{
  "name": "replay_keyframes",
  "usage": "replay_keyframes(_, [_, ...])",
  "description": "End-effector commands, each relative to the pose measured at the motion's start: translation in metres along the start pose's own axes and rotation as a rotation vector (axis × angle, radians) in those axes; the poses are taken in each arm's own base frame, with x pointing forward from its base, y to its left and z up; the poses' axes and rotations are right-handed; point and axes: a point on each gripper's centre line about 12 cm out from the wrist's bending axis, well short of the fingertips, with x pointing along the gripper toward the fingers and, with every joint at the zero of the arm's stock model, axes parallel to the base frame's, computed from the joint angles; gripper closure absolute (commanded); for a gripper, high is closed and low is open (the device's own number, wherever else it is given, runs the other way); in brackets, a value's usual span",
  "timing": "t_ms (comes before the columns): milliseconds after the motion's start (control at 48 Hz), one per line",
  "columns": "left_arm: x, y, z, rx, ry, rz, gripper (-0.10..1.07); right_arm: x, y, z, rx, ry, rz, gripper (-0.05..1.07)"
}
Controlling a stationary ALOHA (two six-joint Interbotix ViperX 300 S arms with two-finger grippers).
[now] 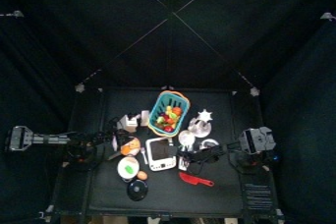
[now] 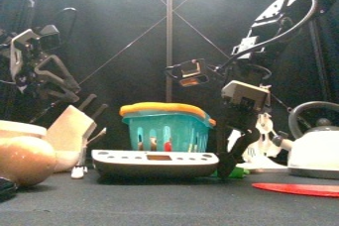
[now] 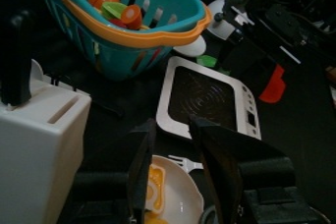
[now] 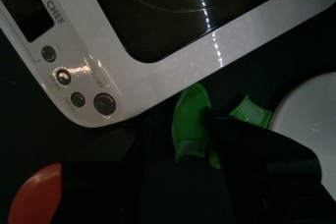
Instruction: Grab corn shuck on table
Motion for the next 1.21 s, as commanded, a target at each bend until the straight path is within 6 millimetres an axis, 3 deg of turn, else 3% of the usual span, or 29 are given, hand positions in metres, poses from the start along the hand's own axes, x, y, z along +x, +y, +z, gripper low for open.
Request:
replay_keyframes(0, [0.001,-0.001,0.004,-0.001,-0.006,-0.001,0.23,-0.004,-0.001,0.007,0.011,-0.019,0.006,0.2])
replay_keyframes(229, [0.001,-0.002,0.004,0.0,-0.004,-0.003,0.23,-0.007,-0.003,0.004,0.015,-0.003,-0.009,0.28])
replay_keyframes(479, [0.001,-0.001,0.003,0.0,-0.001,-0.002,0.23,-0.012,-0.005,0.002,0.016,0.013,-0.033,0.5])
replay_keyframes(646, [0.001,-0.002,0.004,0.0,-0.002,-0.004,0.23,-0.025,-0.007,0.008,0.026,-0.011,-0.035,0.62])
replay_keyframes(917, [0.001,-0.002,0.004,0.0,-0.002,-0.004,0.23,-0.053,-0.004,0.019,0.03,-0.08,-0.008,0.64])
replay_keyframes(1188, [0.001,-0.002,0.003,0.001,0.0,-0.003,0.23,-0.058,-0.004,0.023,0.034,-0.097,-0.002,0.64])
